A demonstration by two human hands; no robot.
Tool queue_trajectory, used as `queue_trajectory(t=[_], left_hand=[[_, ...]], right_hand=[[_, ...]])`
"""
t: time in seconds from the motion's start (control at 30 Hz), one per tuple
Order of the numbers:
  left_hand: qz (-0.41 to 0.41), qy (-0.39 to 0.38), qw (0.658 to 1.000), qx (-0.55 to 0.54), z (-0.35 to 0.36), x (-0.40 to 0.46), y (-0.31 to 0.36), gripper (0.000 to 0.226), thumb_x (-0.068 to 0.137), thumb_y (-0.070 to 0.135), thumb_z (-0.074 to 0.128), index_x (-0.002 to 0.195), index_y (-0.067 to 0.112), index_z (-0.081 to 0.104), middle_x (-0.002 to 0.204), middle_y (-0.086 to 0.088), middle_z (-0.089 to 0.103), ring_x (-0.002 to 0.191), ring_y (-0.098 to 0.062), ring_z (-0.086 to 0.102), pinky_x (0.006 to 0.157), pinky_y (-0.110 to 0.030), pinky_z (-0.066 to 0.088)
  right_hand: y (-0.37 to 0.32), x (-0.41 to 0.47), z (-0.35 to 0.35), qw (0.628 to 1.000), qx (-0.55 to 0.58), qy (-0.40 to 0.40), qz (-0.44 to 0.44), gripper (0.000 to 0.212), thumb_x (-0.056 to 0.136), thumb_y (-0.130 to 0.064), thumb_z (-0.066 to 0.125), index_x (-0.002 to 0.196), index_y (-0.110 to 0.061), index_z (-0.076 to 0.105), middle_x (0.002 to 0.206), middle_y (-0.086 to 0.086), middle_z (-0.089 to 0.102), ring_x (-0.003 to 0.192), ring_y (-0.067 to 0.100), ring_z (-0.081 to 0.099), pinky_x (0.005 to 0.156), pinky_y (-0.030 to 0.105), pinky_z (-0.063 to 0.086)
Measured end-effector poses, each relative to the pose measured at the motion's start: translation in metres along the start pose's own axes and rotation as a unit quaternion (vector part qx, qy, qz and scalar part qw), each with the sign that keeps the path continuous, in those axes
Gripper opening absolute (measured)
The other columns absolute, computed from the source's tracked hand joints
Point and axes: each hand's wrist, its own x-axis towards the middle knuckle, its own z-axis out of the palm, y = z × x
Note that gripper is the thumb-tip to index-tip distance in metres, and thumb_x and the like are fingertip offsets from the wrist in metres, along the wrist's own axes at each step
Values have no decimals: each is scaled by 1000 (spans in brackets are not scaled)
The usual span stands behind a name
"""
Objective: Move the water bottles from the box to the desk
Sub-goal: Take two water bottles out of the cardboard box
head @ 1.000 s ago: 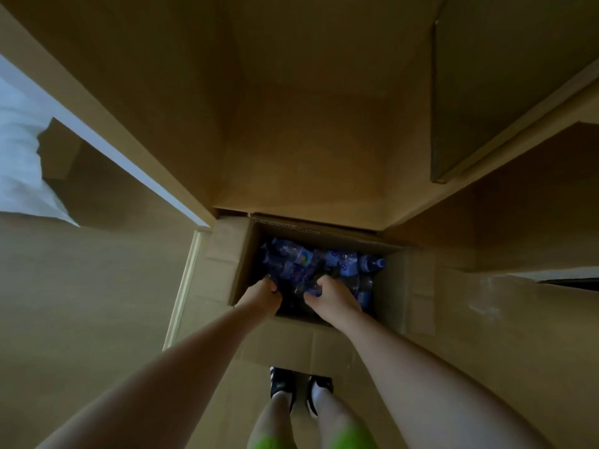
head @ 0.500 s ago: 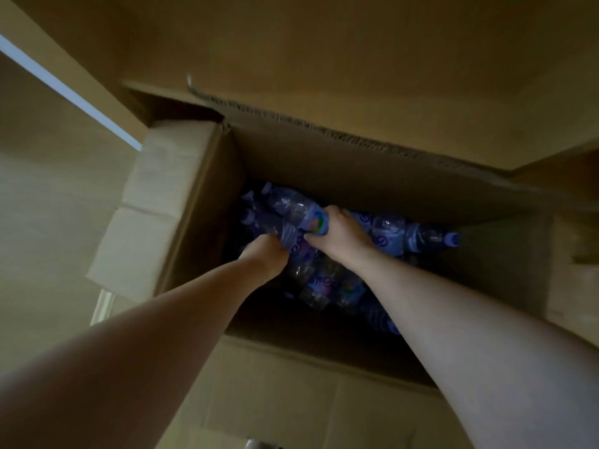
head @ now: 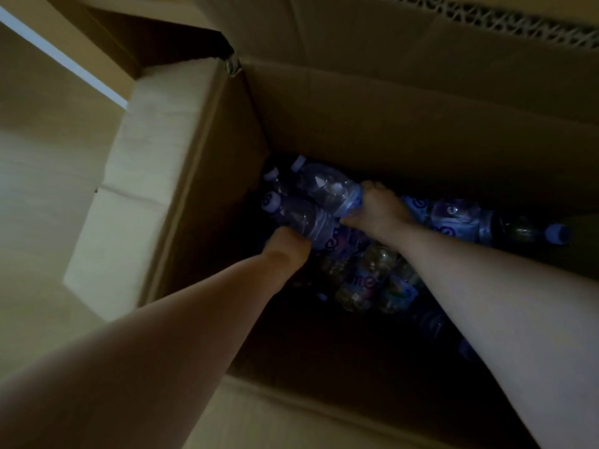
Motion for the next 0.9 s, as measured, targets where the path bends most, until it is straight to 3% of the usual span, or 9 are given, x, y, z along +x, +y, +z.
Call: queue_trajectory(t=[0.1, 0.27, 0.3, 0.37, 0.43, 0.57, 0.7, 0.8, 0.9], left_hand=[[-6, 0, 1000, -3, -1, 2, 3, 34, 97, 9, 43, 123, -9, 54, 99, -13, 51, 92, -22, 48, 94, -40, 46], [-35, -46, 993, -106, 4, -21, 12, 25, 99, 18, 45, 116, 5, 58, 89, -5, 54, 81, -18, 53, 66, -26, 43], [-46, -62, 987, -138, 4, -27, 14, 20, 99, 24, 48, 110, 11, 58, 90, -2, 55, 84, -15, 54, 70, -27, 44], [-49, -79, 974, -208, 4, -38, 17, 31, 92, 38, 57, 115, 18, 55, 108, -1, 60, 104, -16, 56, 84, -33, 46], [-23, -119, 960, -254, 3, -46, 19, 45, 85, 45, 63, 122, 22, 55, 118, 0, 64, 110, -19, 59, 90, -38, 48], [9, -183, 931, -314, -2, -63, 20, 57, 68, 43, 73, 121, 24, 60, 113, -3, 71, 104, -24, 67, 90, -44, 54], [-31, -123, 926, -355, -6, -67, 10, 51, 74, 28, 76, 121, 13, 62, 107, -10, 72, 99, -27, 68, 91, -43, 53], [-55, -50, 923, -378, -1, -68, 5, 44, 80, 23, 75, 120, 11, 61, 107, -14, 71, 98, -29, 68, 92, -45, 53], [-81, -13, 912, -403, 0, -66, -1, 49, 78, 27, 76, 121, 11, 59, 108, -15, 69, 98, -32, 67, 93, -49, 51]], right_hand=[[9, -5, -8, 1000, 10, -26, 1, 59, 78, -39, 76, 122, -6, 52, 126, 14, 53, 113, 31, 53, 81, 30, 42], [18, -42, -33, 964, 237, -118, 13, 19, 79, -27, 79, 86, -26, 61, 83, -12, 65, 78, 5, 62, 61, 9, 45], [16, -52, -40, 950, 277, -146, 15, 16, 80, -27, 78, 84, -28, 63, 84, -13, 67, 77, 2, 63, 61, 7, 46], [12, -72, -48, 915, 349, -201, 26, 15, 82, -27, 76, 92, -28, 66, 98, -4, 73, 87, 8, 69, 77, 17, 55], [5, -88, -52, 878, 408, -247, 30, 19, 85, -22, 73, 102, -26, 66, 107, 3, 73, 97, 14, 70, 87, 28, 56], [-14, -112, -55, 827, 459, -321, 48, 36, 86, -27, 70, 121, -27, 59, 116, 0, 71, 110, 15, 66, 97, 36, 51], [-27, -126, -50, 839, 425, -336, 53, 62, 81, -43, 71, 135, -23, 49, 128, 0, 63, 119, 17, 59, 105, 45, 45], [-31, -125, -47, 838, 403, -363, 54, 71, 69, -62, 66, 128, -23, 56, 124, -1, 65, 118, 17, 58, 105, 47, 44], [-17, -108, -41, 872, 372, -288, 136, 76, 73, -72, 58, 131, -24, 53, 129, -1, 59, 118, 17, 55, 101, 43, 46]])
